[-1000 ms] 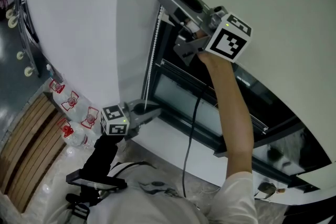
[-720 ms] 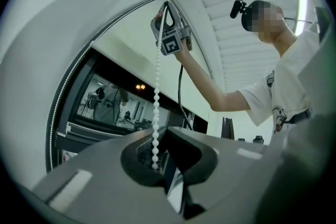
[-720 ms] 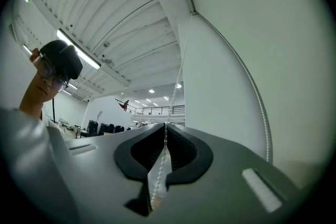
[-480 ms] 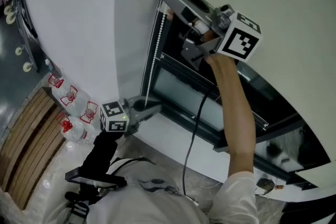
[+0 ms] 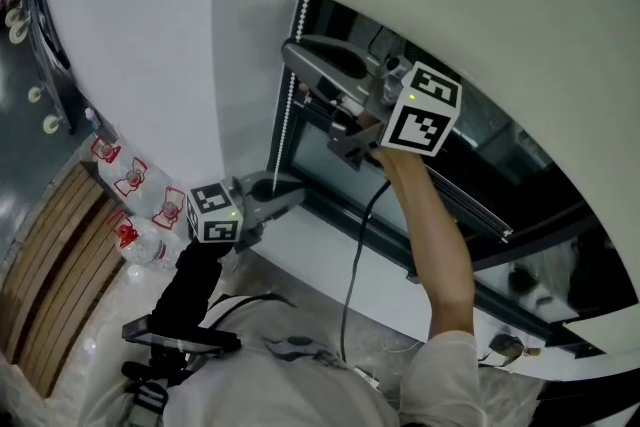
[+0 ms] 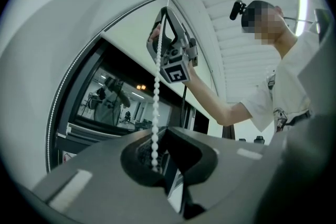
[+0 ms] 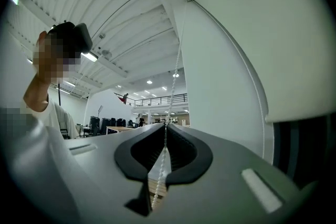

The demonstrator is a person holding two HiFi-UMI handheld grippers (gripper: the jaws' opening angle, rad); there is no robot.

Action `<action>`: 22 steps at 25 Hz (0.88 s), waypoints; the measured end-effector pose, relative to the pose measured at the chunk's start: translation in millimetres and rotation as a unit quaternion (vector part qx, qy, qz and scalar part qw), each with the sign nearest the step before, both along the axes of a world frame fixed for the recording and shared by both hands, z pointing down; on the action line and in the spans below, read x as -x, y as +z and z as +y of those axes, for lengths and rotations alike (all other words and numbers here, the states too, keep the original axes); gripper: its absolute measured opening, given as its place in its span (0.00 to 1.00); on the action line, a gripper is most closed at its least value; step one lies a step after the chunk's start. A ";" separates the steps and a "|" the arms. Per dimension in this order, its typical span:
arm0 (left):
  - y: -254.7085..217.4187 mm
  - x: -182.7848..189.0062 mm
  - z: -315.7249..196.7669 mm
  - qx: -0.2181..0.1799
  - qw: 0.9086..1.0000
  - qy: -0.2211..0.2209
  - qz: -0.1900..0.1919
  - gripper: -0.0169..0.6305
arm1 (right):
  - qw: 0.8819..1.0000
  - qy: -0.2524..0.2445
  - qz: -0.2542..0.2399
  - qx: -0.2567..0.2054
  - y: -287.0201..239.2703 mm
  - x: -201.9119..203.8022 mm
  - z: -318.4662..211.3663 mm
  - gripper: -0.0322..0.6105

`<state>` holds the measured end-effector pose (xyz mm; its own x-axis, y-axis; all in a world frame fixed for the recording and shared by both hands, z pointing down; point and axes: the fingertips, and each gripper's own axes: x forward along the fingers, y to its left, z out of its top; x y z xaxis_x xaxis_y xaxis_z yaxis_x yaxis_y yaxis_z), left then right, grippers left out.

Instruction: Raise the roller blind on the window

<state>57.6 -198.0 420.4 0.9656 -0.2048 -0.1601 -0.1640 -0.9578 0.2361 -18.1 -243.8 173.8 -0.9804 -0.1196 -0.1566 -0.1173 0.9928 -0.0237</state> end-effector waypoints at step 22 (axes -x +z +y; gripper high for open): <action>-1.2 4.0 -2.4 -0.004 1.000 -0.005 0.000 0.02 | 0.991 -0.017 0.077 0.109 163.1 2.1 20.2 0.07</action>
<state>53.7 -200.3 419.2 0.9635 -0.2138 -0.1613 -0.1741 -0.9577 0.2292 -20.2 -223.6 336.9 -0.9948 -0.0999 0.0202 -0.1019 0.9694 -0.2235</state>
